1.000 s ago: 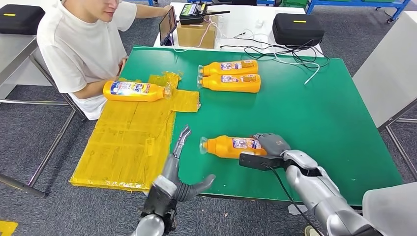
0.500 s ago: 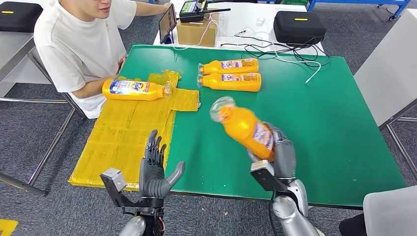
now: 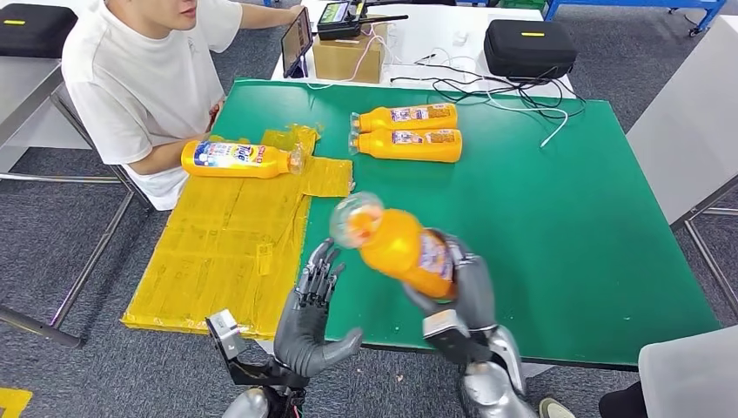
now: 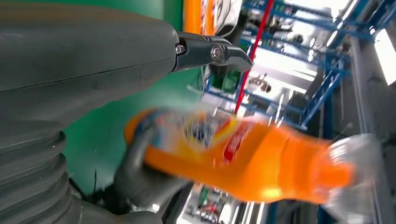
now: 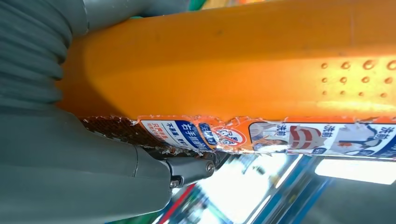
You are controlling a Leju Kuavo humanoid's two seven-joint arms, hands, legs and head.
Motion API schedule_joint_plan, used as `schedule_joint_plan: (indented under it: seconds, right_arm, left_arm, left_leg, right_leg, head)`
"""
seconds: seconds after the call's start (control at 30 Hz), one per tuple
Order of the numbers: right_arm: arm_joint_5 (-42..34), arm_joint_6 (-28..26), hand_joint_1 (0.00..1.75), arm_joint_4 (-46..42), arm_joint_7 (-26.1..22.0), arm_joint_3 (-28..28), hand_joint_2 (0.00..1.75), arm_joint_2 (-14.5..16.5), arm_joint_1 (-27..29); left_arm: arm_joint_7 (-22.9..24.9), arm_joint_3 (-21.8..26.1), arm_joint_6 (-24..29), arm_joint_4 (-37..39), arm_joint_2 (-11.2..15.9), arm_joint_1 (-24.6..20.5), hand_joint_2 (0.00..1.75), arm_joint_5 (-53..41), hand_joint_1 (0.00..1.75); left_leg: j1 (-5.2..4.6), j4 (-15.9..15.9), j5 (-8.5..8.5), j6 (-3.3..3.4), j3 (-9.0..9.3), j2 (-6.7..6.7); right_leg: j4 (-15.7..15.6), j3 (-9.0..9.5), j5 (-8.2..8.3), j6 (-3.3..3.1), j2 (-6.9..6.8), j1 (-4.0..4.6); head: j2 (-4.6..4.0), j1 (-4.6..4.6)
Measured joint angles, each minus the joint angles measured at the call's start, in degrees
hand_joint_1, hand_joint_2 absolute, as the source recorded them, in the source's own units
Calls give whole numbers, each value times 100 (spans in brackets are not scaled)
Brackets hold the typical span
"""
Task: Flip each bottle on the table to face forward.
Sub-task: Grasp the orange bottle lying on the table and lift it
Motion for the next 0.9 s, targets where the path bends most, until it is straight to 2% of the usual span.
schedule_joint_plan:
  seconds: [0.23, 0.43, 0.47, 0.5, 0.57, 0.6, 0.63, 0.67, 0.8, 0.9]
  right_arm:
    - [121, 220, 175, 392, -17, 1058, 175, 237, -259]
    - [55, 286, 175, 528, -13, 1505, 175, 281, -337]
    - [41, 300, 175, 562, -11, 1559, 175, 287, -359]
    - [27, 311, 169, 602, -10, 1610, 175, 293, -388]
    - [-3, 339, 87, 695, -10, 1698, 175, 308, -458]
    - [-29, 377, 43, 744, -7, 1743, 175, 314, -499]
    - [-56, 434, 5, 795, -3, 1789, 175, 321, -540]
    - [-82, 516, 0, 845, 2, 1838, 175, 327, -579]
    - [-187, 824, 0, 1031, 17, 1978, 0, 354, -643]
    - [-282, 955, 0, 1106, 49, 1988, 0, 383, -663]
  left_arm:
    - [384, 111, -475, 102, -2, -16, 175, 760, 0]
    - [523, 288, -752, 80, -2, 5, 175, 1176, 0]
    - [503, 318, -786, 58, -2, 21, 175, 1202, 7]
    - [472, 347, -810, 31, -2, 41, 175, 1216, 51]
    - [417, 410, -881, -23, -2, 86, 175, 1266, 138]
    - [404, 447, -950, -46, -2, 109, 175, 1332, 175]
    - [390, 491, -1040, -68, -2, 133, 175, 1408, 175]
    - [359, 539, -1151, -95, -2, 158, 175, 1476, 175]
    - [124, 715, -1496, -276, -4, 228, 175, 1491, 175]
    - [-29, 786, -1525, -395, -4, 297, 175, 1281, 175]
  left_leg:
    - [4, -1, 1, -1, -3, -3]
    - [0, 0, 0, 0, -6, -4]
    - [-1, 0, 0, 0, -5, -3]
    - [-1, 0, 0, 0, -5, -3]
    - [-1, 0, 0, 0, -5, -2]
    - [0, 0, 0, -1, -5, -1]
    - [0, 0, 1, -1, -5, -1]
    - [1, 0, 1, -1, -5, 0]
    - [3, 0, 1, -1, -7, -1]
    - [3, 0, 1, -1, -10, 2]
  right_leg:
    - [1, -2, -1, 0, -1, 3]
    - [0, -3, -1, 0, -1, -2]
    - [0, -4, -1, 0, -1, -2]
    - [0, -4, -1, 0, -1, -2]
    - [0, -6, 0, 0, 0, -2]
    - [0, -7, 0, 0, 0, -1]
    - [0, -8, 0, -1, 0, -1]
    - [0, -9, 0, -1, 0, 0]
    - [1, -12, 0, -1, 0, 2]
    - [1, -16, 0, -1, 0, 1]
  head:
    - [0, 1]
    - [0, 2]
    - [0, 1]
    - [0, 1]
    - [1, 1]
    - [1, 1]
    - [1, 0]
    - [1, -1]
    - [0, 0]
    - [0, 1]
